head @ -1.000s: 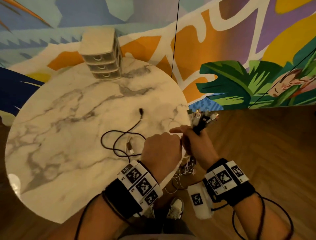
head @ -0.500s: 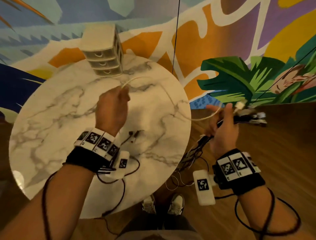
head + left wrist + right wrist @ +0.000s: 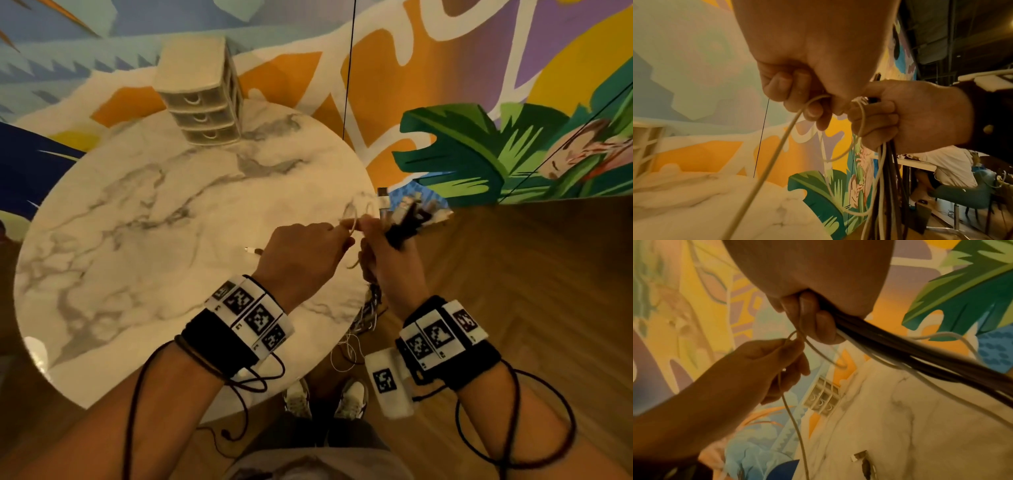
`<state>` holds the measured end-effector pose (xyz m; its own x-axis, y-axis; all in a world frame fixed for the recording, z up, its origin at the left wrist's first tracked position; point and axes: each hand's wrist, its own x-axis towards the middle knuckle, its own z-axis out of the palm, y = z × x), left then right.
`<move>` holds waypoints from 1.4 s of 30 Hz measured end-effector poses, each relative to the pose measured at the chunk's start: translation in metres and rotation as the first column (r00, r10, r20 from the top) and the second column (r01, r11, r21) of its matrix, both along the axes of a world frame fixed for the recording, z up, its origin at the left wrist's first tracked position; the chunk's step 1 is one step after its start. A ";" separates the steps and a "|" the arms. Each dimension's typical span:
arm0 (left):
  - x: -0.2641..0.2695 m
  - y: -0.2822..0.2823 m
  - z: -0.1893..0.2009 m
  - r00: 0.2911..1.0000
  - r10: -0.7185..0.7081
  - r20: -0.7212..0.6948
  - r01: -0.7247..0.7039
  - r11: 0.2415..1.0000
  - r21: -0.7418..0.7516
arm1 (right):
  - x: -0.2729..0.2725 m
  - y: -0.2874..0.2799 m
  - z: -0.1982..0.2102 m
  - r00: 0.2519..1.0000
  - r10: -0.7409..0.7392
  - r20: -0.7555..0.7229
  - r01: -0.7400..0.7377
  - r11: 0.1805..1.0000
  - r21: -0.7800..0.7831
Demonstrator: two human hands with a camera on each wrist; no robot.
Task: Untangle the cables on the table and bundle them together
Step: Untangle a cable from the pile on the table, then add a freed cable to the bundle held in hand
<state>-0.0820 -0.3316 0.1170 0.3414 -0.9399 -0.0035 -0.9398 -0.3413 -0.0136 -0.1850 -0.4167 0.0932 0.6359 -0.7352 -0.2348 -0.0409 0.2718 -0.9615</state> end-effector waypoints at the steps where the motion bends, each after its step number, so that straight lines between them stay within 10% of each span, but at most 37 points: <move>1: -0.001 -0.002 0.001 1.000 -0.012 -0.014 0.012 1.000 0.000 | 0.004 0.002 -0.003 0.999 0.011 -0.040 -0.013 0.998 -0.055; 7: 0.040 0.068 -0.019 0.943 0.254 -0.216 -0.241 0.967 0.085 | 0.005 -0.009 -0.010 0.995 -0.101 -0.024 0.100 0.995 -0.020; 10: 0.080 0.139 -0.053 0.857 0.495 -0.143 -0.272 0.671 0.690 | 0.000 -0.014 -0.011 0.993 -0.117 -0.015 0.117 0.993 -0.029; 13: 0.085 0.173 -0.098 0.796 0.581 -0.170 -0.178 0.494 0.851 | 0.004 -0.010 -0.013 0.994 -0.103 -0.026 0.102 0.994 -0.036; 18: 0.077 0.165 -0.138 0.879 0.416 -0.234 -0.175 0.738 0.652 | 0.012 -0.006 -0.015 0.996 -0.087 -0.033 0.087 0.996 -0.002; 26: 0.105 0.128 -0.143 0.891 0.445 -0.093 -0.321 0.761 0.564 | 0.013 -0.009 -0.019 0.991 -0.134 -0.004 0.134 0.991 0.026; 36: 0.206 0.119 -0.107 0.513 0.850 -0.122 -0.824 0.527 0.208 | 0.002 -0.025 -0.017 0.960 -0.272 -0.060 0.268 0.961 -0.060; 39: 0.177 0.094 -0.116 0.621 0.729 -0.287 -0.739 0.667 0.094 | 0.006 -0.023 -0.018 0.970 -0.237 -0.056 0.235 0.971 -0.040; 42: 0.115 0.049 -0.121 0.853 0.235 -0.467 -0.332 0.934 -0.136 | 0.011 -0.021 -0.017 0.982 -0.181 -0.051 0.179 0.983 -0.051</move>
<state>0.0331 -0.2828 -0.0036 0.6016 -0.7981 -0.0350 -0.6934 -0.5434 0.4731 -0.1743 -0.4375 0.0766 0.4794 -0.8473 -0.2287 -0.0484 0.2347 -0.9709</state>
